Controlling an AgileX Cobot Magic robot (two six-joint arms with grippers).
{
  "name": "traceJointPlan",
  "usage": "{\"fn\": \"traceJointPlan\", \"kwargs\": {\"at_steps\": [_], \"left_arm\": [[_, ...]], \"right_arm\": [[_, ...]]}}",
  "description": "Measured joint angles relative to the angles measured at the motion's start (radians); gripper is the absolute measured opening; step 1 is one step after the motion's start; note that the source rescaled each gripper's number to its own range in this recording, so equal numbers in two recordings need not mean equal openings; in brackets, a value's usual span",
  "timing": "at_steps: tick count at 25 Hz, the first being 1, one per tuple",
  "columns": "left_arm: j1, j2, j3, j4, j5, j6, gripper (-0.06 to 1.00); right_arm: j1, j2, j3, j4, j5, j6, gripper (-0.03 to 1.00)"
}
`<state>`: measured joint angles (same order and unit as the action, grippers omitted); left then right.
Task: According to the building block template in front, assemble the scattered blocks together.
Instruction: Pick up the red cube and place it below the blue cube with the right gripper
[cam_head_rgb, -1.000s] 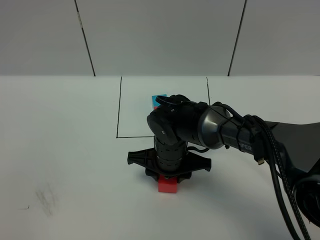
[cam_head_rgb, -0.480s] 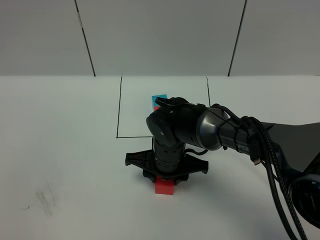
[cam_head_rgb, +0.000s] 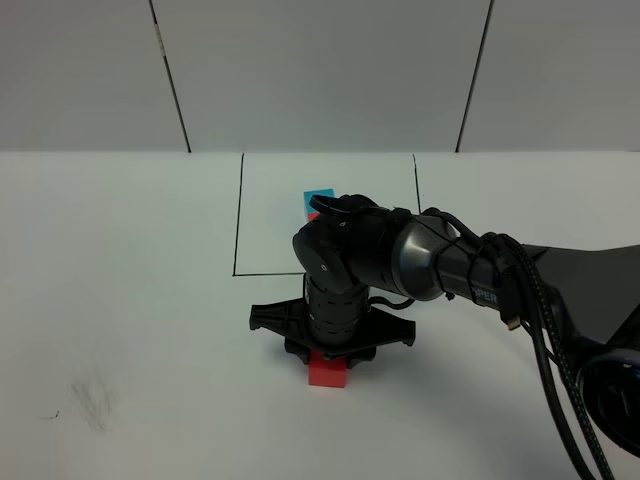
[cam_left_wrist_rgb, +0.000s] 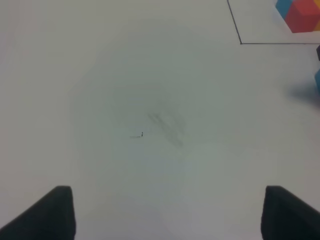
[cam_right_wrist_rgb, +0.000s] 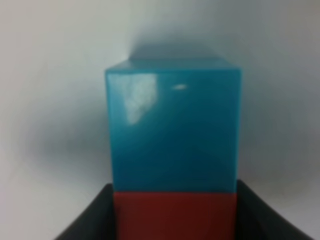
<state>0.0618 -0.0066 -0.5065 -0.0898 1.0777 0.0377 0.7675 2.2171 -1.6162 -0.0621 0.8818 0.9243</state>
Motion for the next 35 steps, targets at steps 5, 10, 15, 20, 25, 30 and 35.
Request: {"fn": "traceJointPlan", "kwargs": {"at_steps": [5, 10, 15, 20, 25, 30, 35], "left_arm": [[0.0, 0.0, 0.0, 0.0, 0.0, 0.0, 0.79], [0.0, 0.0, 0.0, 0.0, 0.0, 0.0, 0.79], [0.0, 0.0, 0.0, 0.0, 0.0, 0.0, 0.79], [0.0, 0.0, 0.0, 0.0, 0.0, 0.0, 0.79], [0.0, 0.0, 0.0, 0.0, 0.0, 0.0, 0.79], [0.0, 0.0, 0.0, 0.0, 0.0, 0.0, 0.79], [0.0, 0.0, 0.0, 0.0, 0.0, 0.0, 0.79]], "right_arm": [[-0.007, 0.0, -0.001, 0.003, -0.001, 0.003, 0.2], [-0.007, 0.0, -0.001, 0.002, -0.001, -0.009, 0.2], [-0.007, 0.0, -0.001, 0.0, -0.001, -0.024, 0.2], [-0.007, 0.0, -0.001, 0.001, 0.002, -0.056, 0.2], [-0.009, 0.0, -0.002, 0.011, 0.009, -0.07, 0.2], [-0.009, 0.0, -0.002, 0.013, 0.012, -0.071, 0.2], [-0.009, 0.0, -0.002, 0.013, 0.012, -0.078, 0.2]]}}
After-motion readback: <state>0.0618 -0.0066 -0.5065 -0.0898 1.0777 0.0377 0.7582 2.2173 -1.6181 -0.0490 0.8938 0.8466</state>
